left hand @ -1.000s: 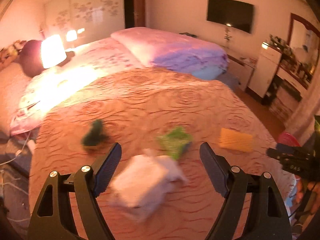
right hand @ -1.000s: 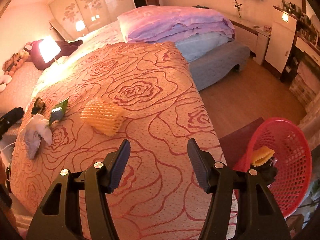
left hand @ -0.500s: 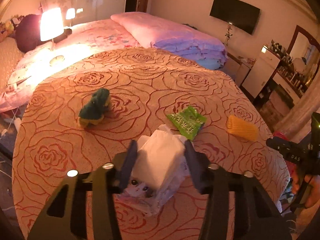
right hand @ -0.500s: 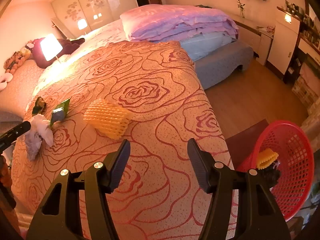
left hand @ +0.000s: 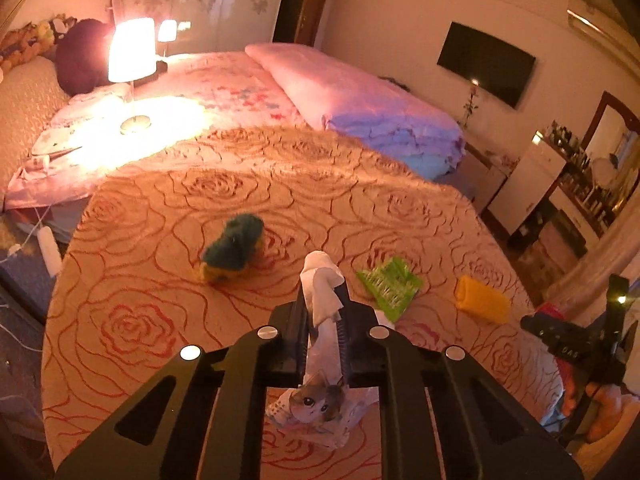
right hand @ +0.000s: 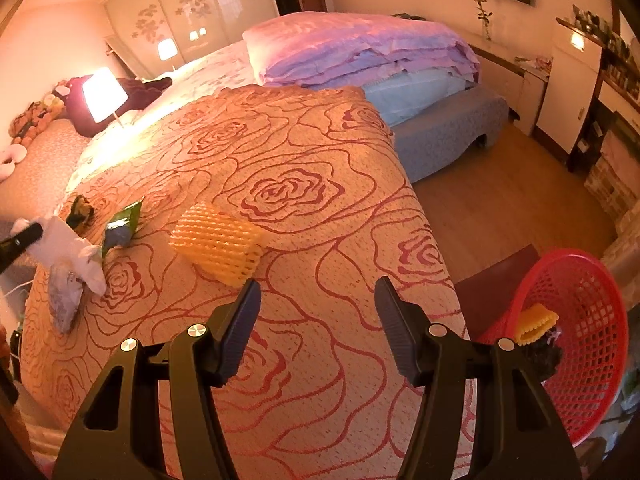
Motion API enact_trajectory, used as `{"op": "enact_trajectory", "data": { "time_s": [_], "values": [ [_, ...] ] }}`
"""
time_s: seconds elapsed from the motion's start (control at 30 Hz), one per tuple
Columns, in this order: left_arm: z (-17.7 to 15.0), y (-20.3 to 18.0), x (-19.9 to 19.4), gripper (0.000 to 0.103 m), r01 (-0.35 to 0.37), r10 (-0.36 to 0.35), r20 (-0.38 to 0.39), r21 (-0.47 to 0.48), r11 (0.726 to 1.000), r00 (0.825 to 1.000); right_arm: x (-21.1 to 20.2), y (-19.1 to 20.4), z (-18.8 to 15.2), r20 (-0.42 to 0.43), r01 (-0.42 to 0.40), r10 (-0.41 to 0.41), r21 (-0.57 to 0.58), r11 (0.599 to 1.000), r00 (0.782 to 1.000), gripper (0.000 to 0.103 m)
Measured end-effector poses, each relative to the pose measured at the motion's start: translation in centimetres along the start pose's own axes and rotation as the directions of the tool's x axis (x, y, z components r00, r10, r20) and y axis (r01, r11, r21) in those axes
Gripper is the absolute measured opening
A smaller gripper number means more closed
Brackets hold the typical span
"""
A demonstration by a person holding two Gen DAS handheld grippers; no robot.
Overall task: Collect trash
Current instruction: 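Grasp the white tissue with the left tool while the right tool grasps the second yellow foam sleeve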
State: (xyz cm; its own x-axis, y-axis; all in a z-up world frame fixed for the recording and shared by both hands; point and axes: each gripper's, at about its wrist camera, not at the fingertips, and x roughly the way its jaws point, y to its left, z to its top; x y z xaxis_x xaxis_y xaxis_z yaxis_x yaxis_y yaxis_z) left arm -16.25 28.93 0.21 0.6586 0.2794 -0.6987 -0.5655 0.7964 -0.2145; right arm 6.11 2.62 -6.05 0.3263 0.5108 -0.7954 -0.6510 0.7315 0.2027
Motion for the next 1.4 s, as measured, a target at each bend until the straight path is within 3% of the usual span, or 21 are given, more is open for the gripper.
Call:
{"op": "enact_trajectory", "data": {
  "time_s": [0.4,0.83,1.03,1.2,1.4],
  "values": [
    [1.7,-3.1,-3.1,0.012,0.068,-0.072,0.100,0.047,0.997,0.992,0.8,2.0,1.7,0.012,-0.031,0.032,-0.063,0.998,0.999,0.058],
    [2.3,-5.5,-3.9,0.012,0.121,-0.132,0.129,0.086,0.989,0.983,3.2,7.1,3.0,-0.027,-0.122,0.119,-0.219,0.968,0.992,0.058],
    [2.0,-5.9,-3.7,0.012,0.124,-0.135,0.121,0.093,0.988,0.983,3.9,7.7,3.1,-0.048,-0.124,0.116,-0.245,0.961,0.992,0.057],
    [2.0,-5.7,-3.5,0.012,0.125,-0.135,0.117,0.088,0.988,0.984,3.1,7.7,2.8,-0.081,-0.171,0.155,-0.248,0.954,0.985,0.057],
    [1.9,-6.2,-3.4,0.012,0.138,-0.148,0.111,0.094,0.986,0.983,2.4,7.8,3.3,-0.031,-0.154,0.152,-0.275,0.949,0.988,0.057]
  ]
}}
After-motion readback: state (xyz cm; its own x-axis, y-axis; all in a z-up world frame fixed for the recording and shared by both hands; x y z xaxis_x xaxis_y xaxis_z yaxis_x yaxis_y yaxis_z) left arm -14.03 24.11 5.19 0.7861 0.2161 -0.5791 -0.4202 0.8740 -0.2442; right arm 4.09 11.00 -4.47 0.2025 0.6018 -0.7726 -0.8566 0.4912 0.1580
